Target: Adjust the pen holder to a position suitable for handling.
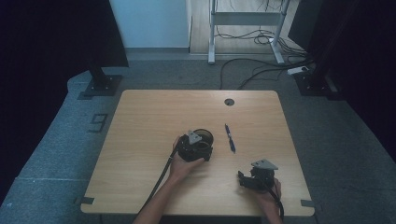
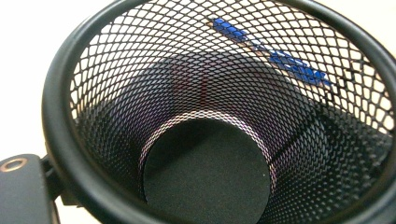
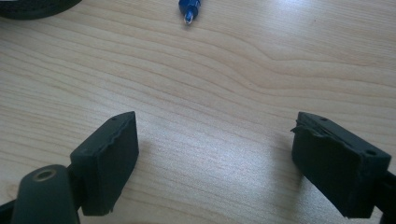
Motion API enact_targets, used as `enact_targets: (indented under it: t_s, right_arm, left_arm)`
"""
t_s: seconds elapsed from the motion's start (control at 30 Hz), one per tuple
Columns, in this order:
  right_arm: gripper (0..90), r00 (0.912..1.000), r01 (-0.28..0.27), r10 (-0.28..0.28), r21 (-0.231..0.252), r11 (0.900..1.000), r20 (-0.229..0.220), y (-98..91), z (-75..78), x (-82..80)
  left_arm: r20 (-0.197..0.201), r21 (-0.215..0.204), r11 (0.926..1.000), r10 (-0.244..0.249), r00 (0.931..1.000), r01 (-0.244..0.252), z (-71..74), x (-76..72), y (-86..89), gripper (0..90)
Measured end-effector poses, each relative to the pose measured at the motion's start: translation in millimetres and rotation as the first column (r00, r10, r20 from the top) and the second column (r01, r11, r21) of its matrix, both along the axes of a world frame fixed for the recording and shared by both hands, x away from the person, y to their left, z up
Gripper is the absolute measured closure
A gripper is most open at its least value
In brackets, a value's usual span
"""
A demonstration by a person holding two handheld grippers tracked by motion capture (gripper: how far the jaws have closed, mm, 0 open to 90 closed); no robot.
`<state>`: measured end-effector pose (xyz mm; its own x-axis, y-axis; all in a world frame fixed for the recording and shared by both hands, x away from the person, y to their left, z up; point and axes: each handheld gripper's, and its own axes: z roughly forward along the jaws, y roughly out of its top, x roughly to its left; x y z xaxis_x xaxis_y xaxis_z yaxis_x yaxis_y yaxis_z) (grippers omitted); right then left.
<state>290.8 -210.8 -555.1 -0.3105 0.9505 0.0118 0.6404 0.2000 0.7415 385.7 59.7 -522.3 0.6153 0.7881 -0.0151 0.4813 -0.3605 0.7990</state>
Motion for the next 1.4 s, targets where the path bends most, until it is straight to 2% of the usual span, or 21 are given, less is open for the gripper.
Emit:
enact_targets:
  t_s: [0.13,0.6,0.67,0.8,0.9,1.07,1.2,1.4]
  right_arm:
    - [13.8,1.0000,0.000,0.000,0.000,1.0000,0.000,0.0,0.0,0.0]
    - [13.9,1.0000,0.000,0.000,0.000,1.0000,0.000,0.0,0.0,0.0]
    - [13.9,1.0000,0.000,0.000,0.000,1.0000,0.000,0.0,0.0,0.0]
    - [13.9,1.0000,0.000,0.000,-0.001,1.0000,0.000,0.0,0.0,0.0]
    - [13.9,1.0000,0.000,0.000,-0.001,1.0000,0.000,0.0,0.0,0.0]
    - [13.9,1.0000,0.000,0.000,-0.001,1.0000,0.000,0.0,0.0,0.0]
    - [13.9,1.0000,0.001,-0.001,0.000,1.0000,0.000,0.1,0.0,0.0]
    - [13.9,1.0000,0.001,-0.001,0.000,1.0000,0.000,0.1,0.0,0.0]
  left_arm:
    - [0.014,-0.014,0.9999,0.007,0.9999,-0.006,4.2,-2.4,1.9,0.1]
    - [-0.022,-0.013,0.9997,-0.020,0.9995,0.020,11.4,-22.0,22.8,0.4]
    - [-0.012,0.013,0.9997,-0.020,0.9997,0.020,12.4,-30.0,27.1,0.8]
    - [-0.004,0.014,0.9995,-0.028,0.9996,0.028,12.3,-38.5,33.7,0.8]
    - [0.007,-0.014,0.9994,-0.031,0.9995,0.031,13.1,-51.4,47.9,1.3]
    - [0.001,-0.025,0.9995,-0.021,0.9998,0.021,11.5,-63.8,62.7,3.2]
    - [-0.035,-0.032,0.9994,-0.011,0.9993,0.010,4.8,-74.6,77.3,5.1]
    - [-0.072,-0.033,0.9995,-0.007,0.9974,0.004,-6.9,-83.9,87.1,7.4]
